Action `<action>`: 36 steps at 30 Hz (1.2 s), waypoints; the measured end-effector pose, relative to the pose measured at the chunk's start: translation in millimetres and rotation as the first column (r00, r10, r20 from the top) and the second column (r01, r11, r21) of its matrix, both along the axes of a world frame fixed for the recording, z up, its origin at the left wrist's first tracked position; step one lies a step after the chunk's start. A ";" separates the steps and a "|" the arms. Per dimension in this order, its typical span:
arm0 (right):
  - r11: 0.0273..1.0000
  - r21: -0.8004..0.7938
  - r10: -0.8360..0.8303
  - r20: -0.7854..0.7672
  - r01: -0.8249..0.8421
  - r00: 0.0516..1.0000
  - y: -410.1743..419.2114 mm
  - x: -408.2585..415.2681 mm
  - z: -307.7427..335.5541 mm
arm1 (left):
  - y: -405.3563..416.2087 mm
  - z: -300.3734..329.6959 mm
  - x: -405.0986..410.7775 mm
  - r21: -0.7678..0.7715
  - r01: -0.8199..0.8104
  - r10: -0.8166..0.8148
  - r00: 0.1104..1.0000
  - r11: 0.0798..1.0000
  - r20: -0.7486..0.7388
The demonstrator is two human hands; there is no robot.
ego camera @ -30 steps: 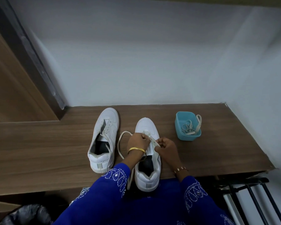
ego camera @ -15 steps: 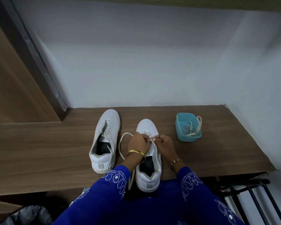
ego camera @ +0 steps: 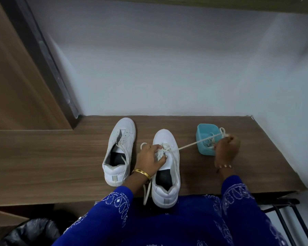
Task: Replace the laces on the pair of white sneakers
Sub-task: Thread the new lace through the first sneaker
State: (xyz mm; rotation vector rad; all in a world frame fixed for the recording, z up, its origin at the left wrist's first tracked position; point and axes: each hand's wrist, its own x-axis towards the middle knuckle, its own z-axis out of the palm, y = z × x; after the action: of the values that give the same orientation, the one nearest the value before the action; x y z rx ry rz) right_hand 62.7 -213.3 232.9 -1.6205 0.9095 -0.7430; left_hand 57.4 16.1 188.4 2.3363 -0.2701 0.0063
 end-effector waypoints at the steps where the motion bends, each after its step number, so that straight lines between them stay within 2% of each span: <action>1: 0.999 -0.028 -0.027 0.018 0.028 0.999 -6.1 -2.9 4.8 | -0.3 -1.2 -1.6 0.011 -0.006 0.006 1.000 1.000 0.009; 3: 0.991 -0.136 0.001 -0.010 -0.002 1.000 -5.9 -13.6 12.8 | -2.2 -4.1 -4.2 0.035 -0.021 0.020 0.999 0.999 0.028; 8: 0.871 -0.375 0.268 -0.175 -0.316 0.947 38.0 -37.5 -0.2 | -1.5 -9.2 -12.0 0.006 -0.076 0.074 0.983 0.997 0.165; 11: 0.728 -0.413 0.453 -0.308 -0.547 0.836 63.8 -32.9 -23.0 | 3.6 -8.6 -17.4 -0.027 -0.053 0.057 0.984 0.998 0.168; 14: 0.552 -0.354 0.579 -0.489 -0.755 0.653 84.7 -22.7 -37.0 | 6.7 -7.8 -19.6 -0.058 -0.048 0.053 0.994 0.997 0.099; 16: 0.522 -0.341 0.582 -0.529 -0.782 0.618 91.0 -18.4 -41.3 | 5.9 -9.1 -20.8 -0.053 -0.044 0.048 0.997 0.998 0.063; 21: 0.549 -0.450 0.540 -0.452 -0.705 0.710 76.6 -24.4 -36.0 | 1.0 -11.7 -22.2 -0.061 -0.057 0.059 0.998 0.997 0.034; 22: 0.588 -0.460 0.540 -0.390 -0.666 0.746 71.5 -27.1 -30.8 | 0.1 -12.2 -22.0 -0.046 -0.048 0.049 0.998 0.998 0.026; 24: 0.727 -0.443 0.496 -0.188 -0.524 0.848 60.7 -29.6 -14.4 | -0.6 -12.2 -21.7 -0.036 -0.039 0.040 0.999 0.999 0.021; 27: 0.924 -0.303 0.282 0.132 -0.233 0.950 40.7 -29.7 20.4 | -1.0 -13.5 -21.4 -0.067 -0.057 0.059 0.998 0.996 0.026; 29: 0.969 -0.208 0.188 0.267 -0.134 0.945 26.2 -28.0 37.5 | -2.1 -13.6 -22.1 -0.074 -0.061 0.062 0.998 0.995 0.018; 30: 0.967 -0.216 0.192 0.266 -0.136 0.945 20.7 -27.1 40.0 | -2.1 -13.9 -22.5 -0.082 -0.064 0.065 0.998 0.995 0.015; 32: 0.908 -0.343 0.286 0.093 -0.239 0.954 18.0 -25.8 35.4 | -1.9 -14.9 -22.6 -0.114 -0.076 0.078 0.997 0.991 0.009; 34: 0.722 -0.540 0.334 -0.275 -0.433 0.901 23.6 -24.9 20.3 | -2.0 -16.2 -22.5 -0.134 -0.067 0.068 0.998 0.989 0.002; 36: 0.510 -0.622 0.271 -0.539 -0.594 0.798 36.3 -27.0 3.2 | -1.8 -17.0 -21.8 -0.140 -0.045 0.044 0.999 0.989 -0.012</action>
State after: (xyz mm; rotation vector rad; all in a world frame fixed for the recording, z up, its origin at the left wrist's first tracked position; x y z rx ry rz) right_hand 35.8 -177.0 236.1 -2.7309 0.3423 -0.4531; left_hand 35.6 14.3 171.4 2.2011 -0.2063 0.0358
